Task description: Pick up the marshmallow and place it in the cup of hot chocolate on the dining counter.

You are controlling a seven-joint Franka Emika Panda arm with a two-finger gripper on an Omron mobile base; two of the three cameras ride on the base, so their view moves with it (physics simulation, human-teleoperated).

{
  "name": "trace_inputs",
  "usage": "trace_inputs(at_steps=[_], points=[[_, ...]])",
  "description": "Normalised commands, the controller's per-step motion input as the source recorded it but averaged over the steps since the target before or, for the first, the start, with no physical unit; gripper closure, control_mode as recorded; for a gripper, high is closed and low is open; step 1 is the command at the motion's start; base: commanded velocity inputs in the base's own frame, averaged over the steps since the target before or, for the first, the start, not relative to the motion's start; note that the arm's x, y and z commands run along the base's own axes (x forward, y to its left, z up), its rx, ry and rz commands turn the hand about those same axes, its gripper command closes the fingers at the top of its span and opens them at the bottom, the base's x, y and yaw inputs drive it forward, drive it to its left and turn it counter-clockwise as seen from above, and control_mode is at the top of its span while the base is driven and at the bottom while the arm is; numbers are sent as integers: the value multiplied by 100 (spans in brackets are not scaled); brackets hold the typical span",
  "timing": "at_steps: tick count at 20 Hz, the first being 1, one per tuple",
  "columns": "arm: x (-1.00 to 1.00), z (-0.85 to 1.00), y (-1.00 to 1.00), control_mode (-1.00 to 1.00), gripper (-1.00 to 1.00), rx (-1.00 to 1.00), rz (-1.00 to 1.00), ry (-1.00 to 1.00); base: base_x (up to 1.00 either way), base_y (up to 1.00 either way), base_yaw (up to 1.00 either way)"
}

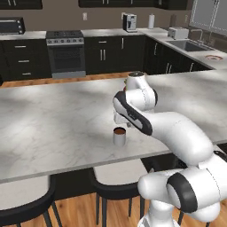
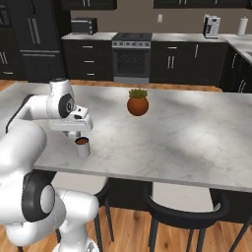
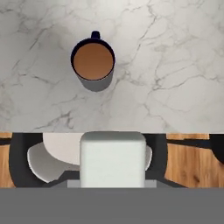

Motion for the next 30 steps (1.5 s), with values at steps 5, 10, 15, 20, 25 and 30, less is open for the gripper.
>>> trace_inputs(at_steps=[5, 10, 15, 20, 25, 30], points=[[33, -29, 0, -100, 100, 0, 0, 0, 0, 0, 0], [35, -44, 4, -100, 100, 0, 0, 0, 0, 0, 0], [25, -32, 2, -100, 100, 1, 0, 0, 0, 0, 0], [23, -11, 4, -100, 100, 6, 0, 0, 0, 0, 0], [14, 0, 6, -100, 100, 7, 0, 0, 0, 0, 0], [4, -6, 23, -100, 100, 0, 0, 0, 0, 0, 0]])
